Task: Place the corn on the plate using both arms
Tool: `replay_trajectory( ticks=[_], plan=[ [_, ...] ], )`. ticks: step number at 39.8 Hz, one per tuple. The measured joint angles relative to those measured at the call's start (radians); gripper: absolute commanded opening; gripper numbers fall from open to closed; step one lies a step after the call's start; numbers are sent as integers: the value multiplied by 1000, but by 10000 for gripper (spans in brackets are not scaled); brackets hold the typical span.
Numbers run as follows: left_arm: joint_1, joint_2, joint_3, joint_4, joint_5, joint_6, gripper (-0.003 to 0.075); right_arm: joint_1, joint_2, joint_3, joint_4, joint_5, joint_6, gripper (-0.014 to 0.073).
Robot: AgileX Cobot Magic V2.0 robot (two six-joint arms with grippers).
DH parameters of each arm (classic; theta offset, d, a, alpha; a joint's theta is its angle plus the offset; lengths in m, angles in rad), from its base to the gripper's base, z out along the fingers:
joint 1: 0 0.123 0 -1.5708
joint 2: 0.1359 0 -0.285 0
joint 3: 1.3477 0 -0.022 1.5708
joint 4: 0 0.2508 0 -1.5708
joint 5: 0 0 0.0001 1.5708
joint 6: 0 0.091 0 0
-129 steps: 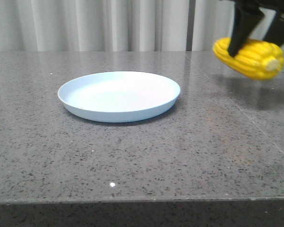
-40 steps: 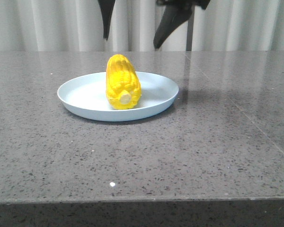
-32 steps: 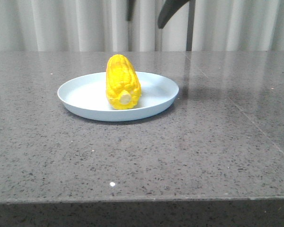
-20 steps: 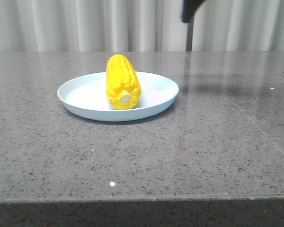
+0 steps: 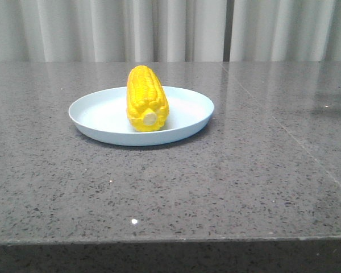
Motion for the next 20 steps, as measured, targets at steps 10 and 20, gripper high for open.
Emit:
replay_trajectory(
  ticks=[10,20],
  plan=[
    [0,0,0,0,0,0,-20,-24,-258,279,0,-178,-95,-69],
    [0,0,0,0,0,0,-20,-20,-542,589,-35,-445,-162,-69]
  ],
)
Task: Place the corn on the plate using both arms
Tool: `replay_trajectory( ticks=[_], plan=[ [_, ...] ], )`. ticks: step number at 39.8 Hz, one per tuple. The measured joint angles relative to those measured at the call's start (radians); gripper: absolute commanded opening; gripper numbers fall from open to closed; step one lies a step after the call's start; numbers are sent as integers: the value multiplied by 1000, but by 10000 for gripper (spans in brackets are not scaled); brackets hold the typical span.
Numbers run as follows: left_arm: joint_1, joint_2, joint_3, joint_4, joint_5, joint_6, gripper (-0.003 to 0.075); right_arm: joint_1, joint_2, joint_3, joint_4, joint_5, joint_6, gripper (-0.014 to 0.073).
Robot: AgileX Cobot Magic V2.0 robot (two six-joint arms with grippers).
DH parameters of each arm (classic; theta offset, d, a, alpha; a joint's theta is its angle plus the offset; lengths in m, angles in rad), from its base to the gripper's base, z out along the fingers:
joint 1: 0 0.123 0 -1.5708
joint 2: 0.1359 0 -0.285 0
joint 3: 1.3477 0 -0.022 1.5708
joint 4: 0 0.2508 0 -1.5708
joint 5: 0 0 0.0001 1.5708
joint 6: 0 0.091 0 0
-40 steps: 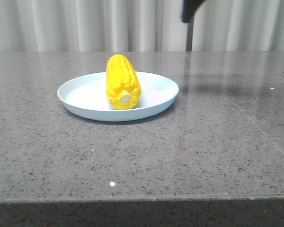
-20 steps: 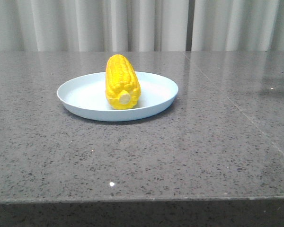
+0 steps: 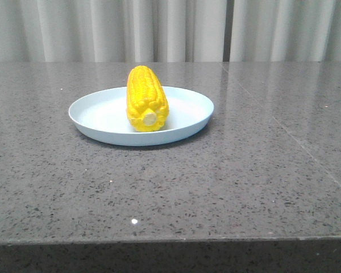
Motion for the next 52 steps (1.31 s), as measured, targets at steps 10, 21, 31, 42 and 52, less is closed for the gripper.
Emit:
replay_trajectory(
  ticks=[10,21,31,42,52],
  plan=[
    [0,0,0,0,0,0,-20,0,-300,268,-18,-230,-11,-69],
    [0,0,0,0,0,0,-20,0,-600,407,-20,-297,-13,-69],
    [0,0,0,0,0,0,-20,0,-637,413,-20,-309,-13,-69],
    [0,0,0,0,0,0,-20,0,-637,413,-22,-309,-14,-69],
    [0,0,0,0,0,0,-20,0,-637,413,-22,-312,-14,-69]
  ],
)
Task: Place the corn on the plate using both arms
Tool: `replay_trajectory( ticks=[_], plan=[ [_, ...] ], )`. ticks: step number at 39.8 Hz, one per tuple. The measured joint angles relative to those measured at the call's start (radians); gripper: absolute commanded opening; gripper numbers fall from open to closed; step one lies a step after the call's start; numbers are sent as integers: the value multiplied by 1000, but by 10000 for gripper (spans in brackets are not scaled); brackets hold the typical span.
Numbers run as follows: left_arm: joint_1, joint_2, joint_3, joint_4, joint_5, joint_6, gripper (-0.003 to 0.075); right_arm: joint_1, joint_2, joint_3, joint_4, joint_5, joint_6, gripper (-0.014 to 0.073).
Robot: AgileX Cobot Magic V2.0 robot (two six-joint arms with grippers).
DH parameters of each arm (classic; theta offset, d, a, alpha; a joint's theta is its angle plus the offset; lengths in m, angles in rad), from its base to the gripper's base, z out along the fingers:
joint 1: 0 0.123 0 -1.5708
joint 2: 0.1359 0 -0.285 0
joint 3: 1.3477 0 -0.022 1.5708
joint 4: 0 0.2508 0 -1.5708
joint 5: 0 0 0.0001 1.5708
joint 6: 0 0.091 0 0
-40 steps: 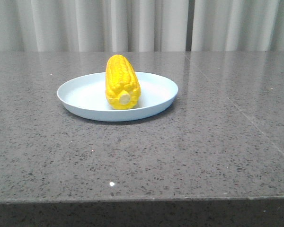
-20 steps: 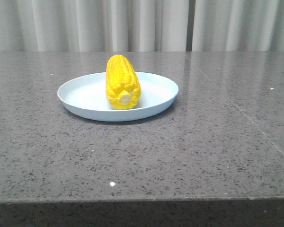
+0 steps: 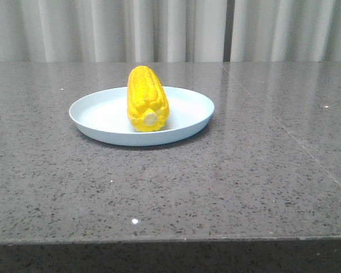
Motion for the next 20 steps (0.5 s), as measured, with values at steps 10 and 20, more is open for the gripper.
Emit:
replay_trajectory(
  ticks=[10,20],
  plan=[
    [0,0,0,0,0,0,-20,0,0,0,0,0,0,-69],
    [26,-85,85,0,-49,0,-20,0,0,0,0,0,0,-69]
  ],
)
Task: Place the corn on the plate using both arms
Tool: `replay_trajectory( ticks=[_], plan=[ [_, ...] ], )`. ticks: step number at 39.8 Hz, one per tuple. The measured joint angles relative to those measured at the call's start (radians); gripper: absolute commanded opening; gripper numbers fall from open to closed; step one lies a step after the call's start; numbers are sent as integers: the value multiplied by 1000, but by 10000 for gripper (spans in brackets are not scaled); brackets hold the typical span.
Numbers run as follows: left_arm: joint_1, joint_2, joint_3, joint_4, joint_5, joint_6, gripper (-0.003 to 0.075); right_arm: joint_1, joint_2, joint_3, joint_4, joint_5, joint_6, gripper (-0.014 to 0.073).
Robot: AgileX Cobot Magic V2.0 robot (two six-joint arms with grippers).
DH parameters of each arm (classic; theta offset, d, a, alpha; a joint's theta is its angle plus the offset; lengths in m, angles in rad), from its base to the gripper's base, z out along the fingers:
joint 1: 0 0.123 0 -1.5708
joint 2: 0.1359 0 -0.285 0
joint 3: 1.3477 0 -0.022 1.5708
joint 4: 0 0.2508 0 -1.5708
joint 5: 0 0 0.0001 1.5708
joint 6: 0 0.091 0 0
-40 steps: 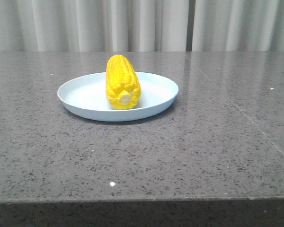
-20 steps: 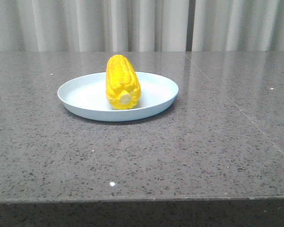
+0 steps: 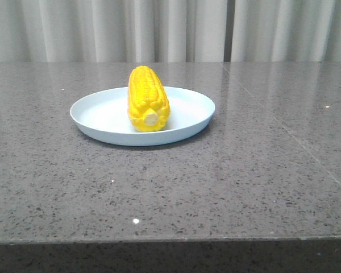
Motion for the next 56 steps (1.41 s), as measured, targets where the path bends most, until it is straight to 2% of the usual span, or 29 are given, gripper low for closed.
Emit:
replay_trajectory(
  ticks=[9,17,25,56],
  plan=[
    [118,-38,148,-2,-12,0,-20,0,0,0,0,-4,0,-69],
    [174,-38,235,-4,-68,0,-20,0,0,0,0,-4,-2,-69],
    [184,-38,288,-6,-164,0,-20,0,0,0,0,-4,-2,-69],
    [184,-38,288,-6,-172,0,-20,0,0,0,0,-4,-2,-69]
  ],
)
